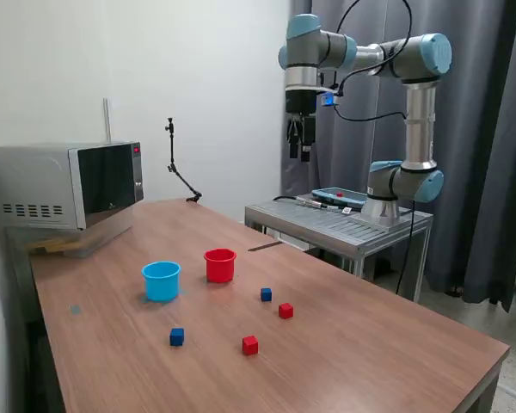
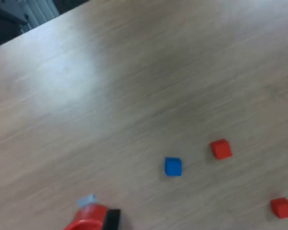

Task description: Place red objects in the red bin, and blue objects in the blue bin.

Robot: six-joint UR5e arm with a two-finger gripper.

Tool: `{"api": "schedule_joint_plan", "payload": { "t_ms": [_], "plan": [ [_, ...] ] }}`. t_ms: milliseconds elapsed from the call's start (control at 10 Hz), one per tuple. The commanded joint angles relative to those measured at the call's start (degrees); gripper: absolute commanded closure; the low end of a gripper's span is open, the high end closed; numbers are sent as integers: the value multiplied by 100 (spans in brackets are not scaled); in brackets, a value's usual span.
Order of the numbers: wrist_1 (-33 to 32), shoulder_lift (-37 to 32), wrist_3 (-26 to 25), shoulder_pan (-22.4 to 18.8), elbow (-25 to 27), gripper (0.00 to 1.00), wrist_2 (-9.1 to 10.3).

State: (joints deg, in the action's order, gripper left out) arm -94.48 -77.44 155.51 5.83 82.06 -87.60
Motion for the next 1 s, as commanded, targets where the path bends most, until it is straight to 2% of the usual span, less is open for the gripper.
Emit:
{"api": "schedule_joint_plan", "payload": {
  "t_ms": [0,400,500,700,900],
  "plan": [
    [-323,551,-457,-299,108,0,6],
    [-1352,835,-987,-372,880,0,-21],
    [-1562,914,-1074,-372,951,0,-21],
    [-2002,1159,-1372,-381,1154,0,-178],
    [-2231,1353,-1558,-390,1146,0,-179]
  ]
}}
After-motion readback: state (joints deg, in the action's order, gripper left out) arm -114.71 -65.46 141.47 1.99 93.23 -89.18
